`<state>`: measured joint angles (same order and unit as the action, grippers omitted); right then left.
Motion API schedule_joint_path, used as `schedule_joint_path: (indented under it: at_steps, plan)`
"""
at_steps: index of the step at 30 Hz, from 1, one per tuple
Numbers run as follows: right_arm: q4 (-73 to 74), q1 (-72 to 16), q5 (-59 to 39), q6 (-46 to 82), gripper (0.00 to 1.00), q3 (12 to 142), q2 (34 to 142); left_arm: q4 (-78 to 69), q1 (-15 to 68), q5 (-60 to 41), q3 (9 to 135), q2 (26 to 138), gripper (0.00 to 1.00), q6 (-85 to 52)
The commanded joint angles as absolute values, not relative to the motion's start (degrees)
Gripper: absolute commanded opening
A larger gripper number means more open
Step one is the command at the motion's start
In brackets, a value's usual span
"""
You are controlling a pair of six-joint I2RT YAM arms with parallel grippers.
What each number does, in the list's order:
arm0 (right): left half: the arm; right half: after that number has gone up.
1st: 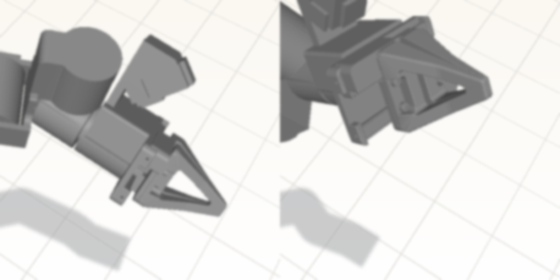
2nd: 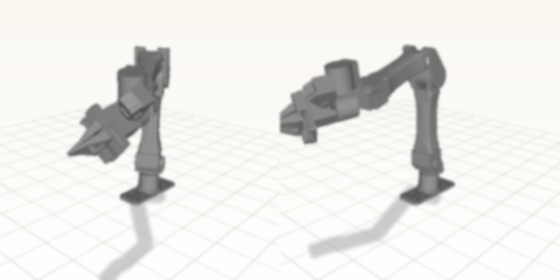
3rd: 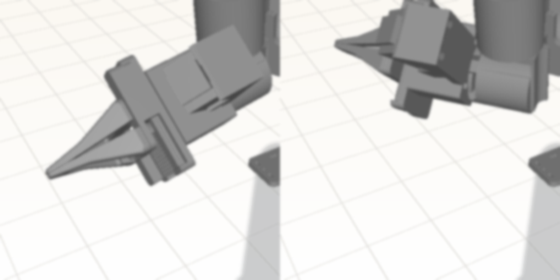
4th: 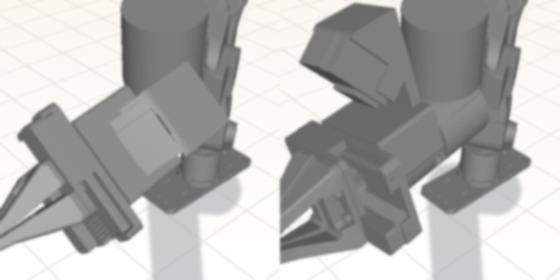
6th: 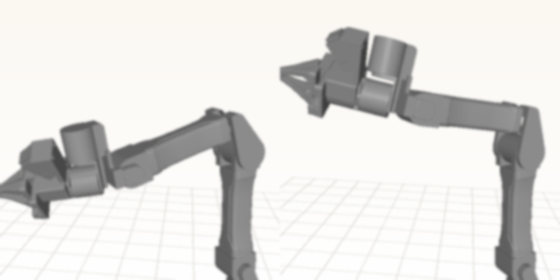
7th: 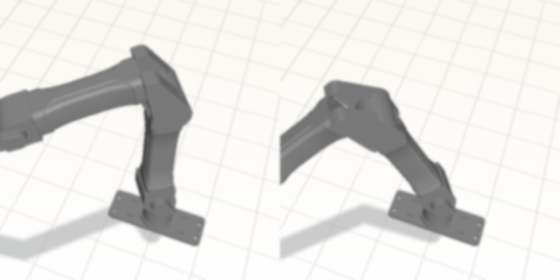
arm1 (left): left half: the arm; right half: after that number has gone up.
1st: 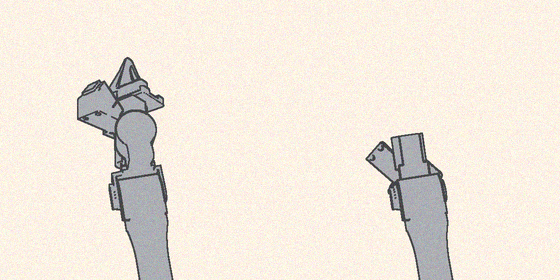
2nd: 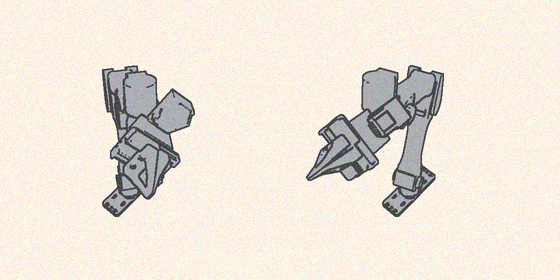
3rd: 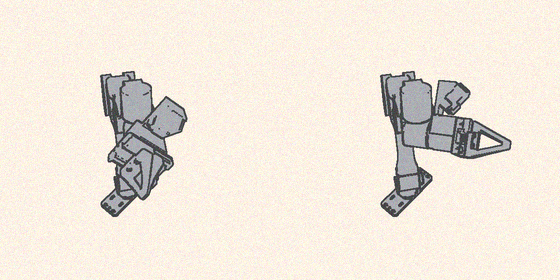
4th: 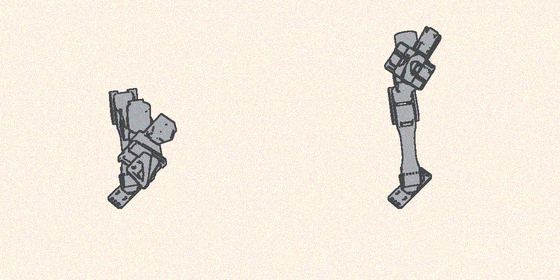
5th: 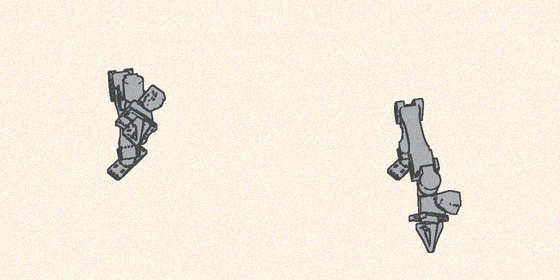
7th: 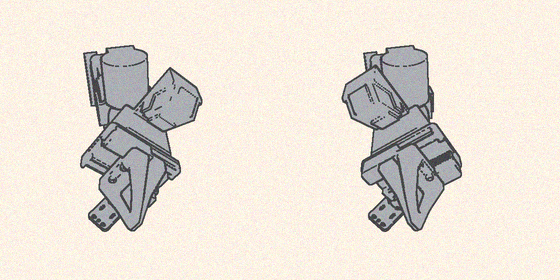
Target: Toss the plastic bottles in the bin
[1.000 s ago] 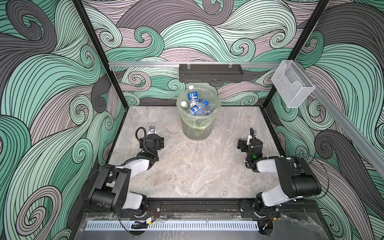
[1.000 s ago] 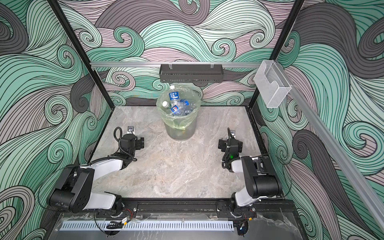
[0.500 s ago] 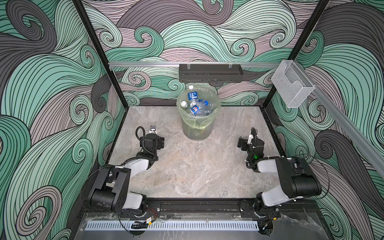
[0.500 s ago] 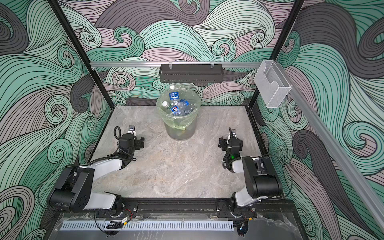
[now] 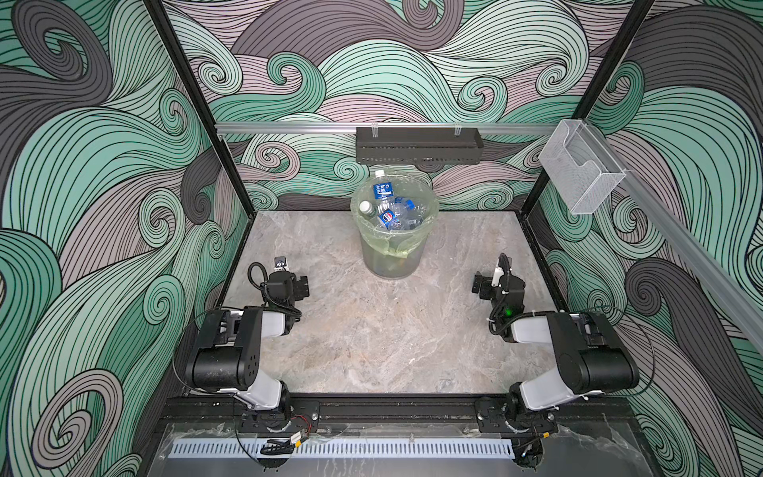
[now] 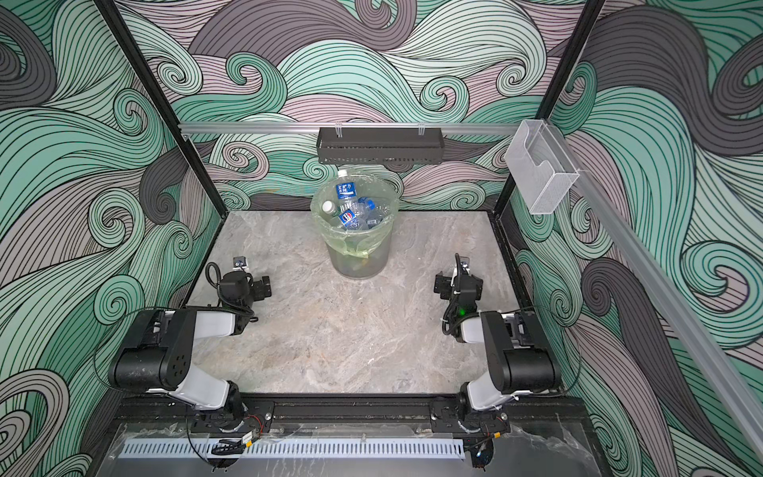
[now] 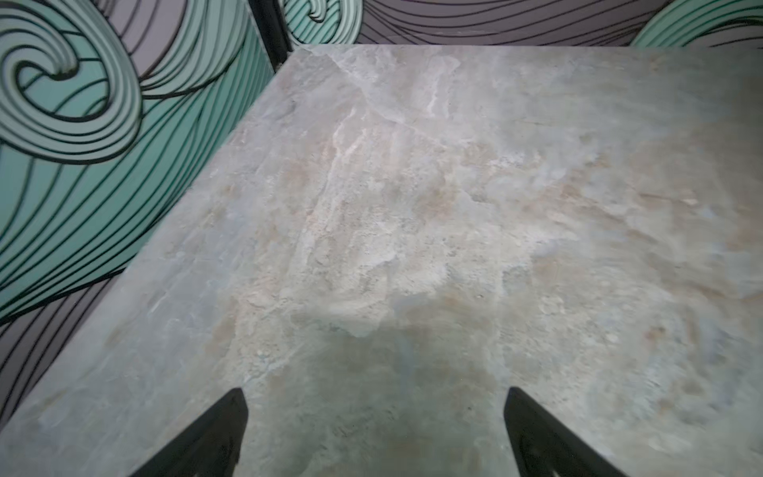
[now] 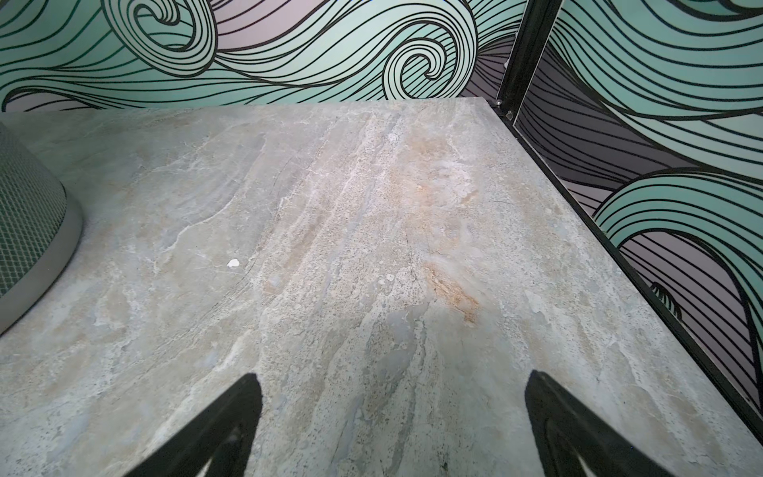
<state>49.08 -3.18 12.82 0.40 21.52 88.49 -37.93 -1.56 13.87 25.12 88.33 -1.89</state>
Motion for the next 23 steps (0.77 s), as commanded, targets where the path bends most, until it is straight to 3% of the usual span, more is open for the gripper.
schedule_joint_path:
  at_steps: [1, 23]
  plan:
    - [50.2, -2.8, 12.3, -0.1, 1.00, 22.1, 87.9, -40.8, -1.8, 11.1, 26.3, 88.1, 0.99, -3.0]
    - [50.4, -2.3, 11.1, 0.0, 1.00, 22.0, 87.8, -38.0, -1.9, 11.2, 27.1, 87.4, 0.99, -3.9]
